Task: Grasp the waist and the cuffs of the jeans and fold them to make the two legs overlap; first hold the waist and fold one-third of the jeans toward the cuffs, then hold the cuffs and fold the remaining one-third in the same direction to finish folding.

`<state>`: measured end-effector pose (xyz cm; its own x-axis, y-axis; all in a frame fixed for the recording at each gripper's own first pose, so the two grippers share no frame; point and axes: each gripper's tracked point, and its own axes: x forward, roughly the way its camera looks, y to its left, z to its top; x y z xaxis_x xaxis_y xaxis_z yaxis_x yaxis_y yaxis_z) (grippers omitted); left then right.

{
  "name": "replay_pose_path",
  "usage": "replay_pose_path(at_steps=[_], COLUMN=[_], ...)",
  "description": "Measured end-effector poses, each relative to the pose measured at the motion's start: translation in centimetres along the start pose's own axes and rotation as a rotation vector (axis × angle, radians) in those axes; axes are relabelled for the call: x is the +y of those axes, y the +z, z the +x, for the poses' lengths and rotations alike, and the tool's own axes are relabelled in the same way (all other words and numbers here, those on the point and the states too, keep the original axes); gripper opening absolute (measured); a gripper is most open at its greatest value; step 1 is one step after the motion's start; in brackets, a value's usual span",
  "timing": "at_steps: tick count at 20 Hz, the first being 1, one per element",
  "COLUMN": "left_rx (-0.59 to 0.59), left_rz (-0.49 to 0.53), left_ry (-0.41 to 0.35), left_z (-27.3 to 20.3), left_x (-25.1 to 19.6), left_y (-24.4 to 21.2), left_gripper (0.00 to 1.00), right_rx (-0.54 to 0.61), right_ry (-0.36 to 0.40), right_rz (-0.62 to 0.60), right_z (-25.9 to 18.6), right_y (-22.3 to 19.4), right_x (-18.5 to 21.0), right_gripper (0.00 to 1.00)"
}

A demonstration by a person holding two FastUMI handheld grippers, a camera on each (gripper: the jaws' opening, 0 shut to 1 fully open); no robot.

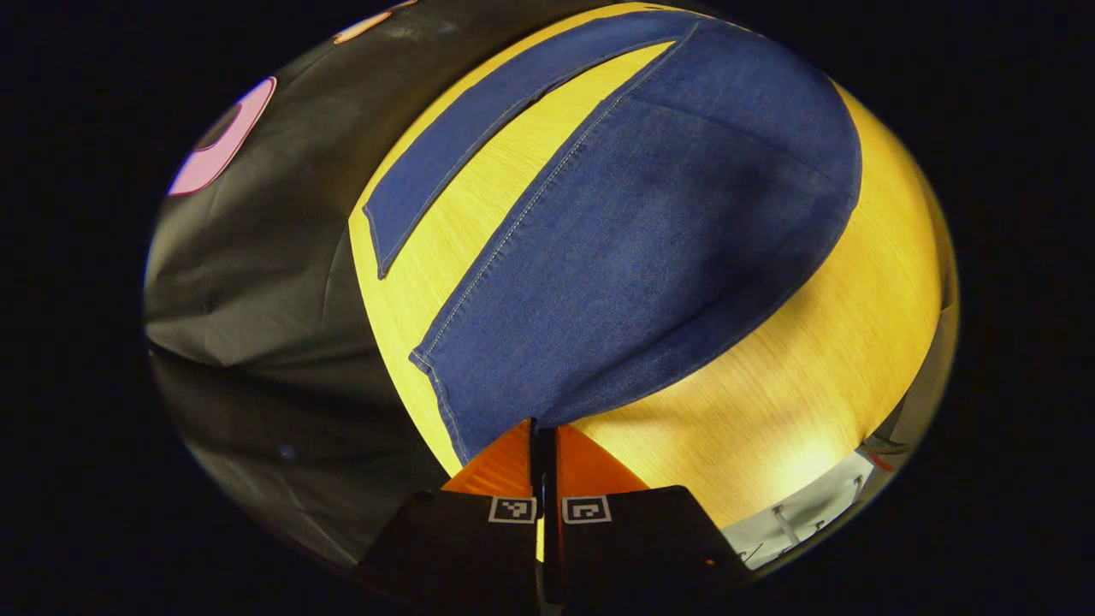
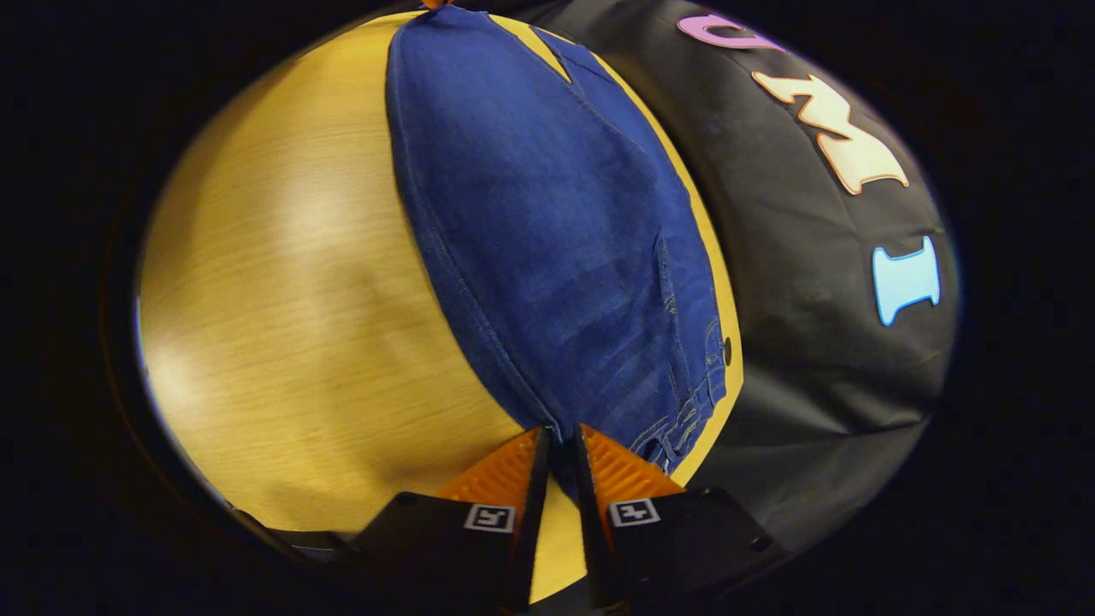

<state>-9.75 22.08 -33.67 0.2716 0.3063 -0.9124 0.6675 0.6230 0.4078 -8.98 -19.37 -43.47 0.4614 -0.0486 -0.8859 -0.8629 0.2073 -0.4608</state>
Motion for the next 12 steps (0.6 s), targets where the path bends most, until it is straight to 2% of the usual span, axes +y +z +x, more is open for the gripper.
replay_pose_path(at_steps=[1, 2, 3, 7, 10, 12], left_rx=[0.000, 0.001, 0.002, -0.043, -0.060, -0.088], left_rz=[-0.010, -0.024, -0.040, -0.173, -0.262, -0.305], left_ry=[0.000, -0.002, 0.000, 0.005, 0.074, 0.110], left_z=[0.1, 0.2, 0.2, -0.5, -1.6, -2.7], left_x=[0.1, 0.2, 0.3, 1.0, 2.9, 4.2], left_y=[0.0, -0.1, -0.2, 1.1, 2.4, 3.8], left_gripper=[0.00, 0.00, 0.00, 0.00, 0.00, 0.00], right_rx=[0.018, 0.011, 0.009, -0.013, -0.044, -0.090], right_ry=[-0.030, -0.048, -0.066, -0.206, -0.315, -0.426], right_rz=[0.002, 0.017, 0.036, 0.209, 0.375, 0.501], right_z=[0.0, -0.3, -0.4, -1.9, -3.4, -4.6], right_y=[-0.2, 0.2, -0.2, 0.2, 1.1, 2.2], right_x=[-0.5, -0.8, -0.7, -3.4, -6.6, -9.9], right_gripper=[0.00, 0.11, 0.03, 0.03, 0.03, 0.03])
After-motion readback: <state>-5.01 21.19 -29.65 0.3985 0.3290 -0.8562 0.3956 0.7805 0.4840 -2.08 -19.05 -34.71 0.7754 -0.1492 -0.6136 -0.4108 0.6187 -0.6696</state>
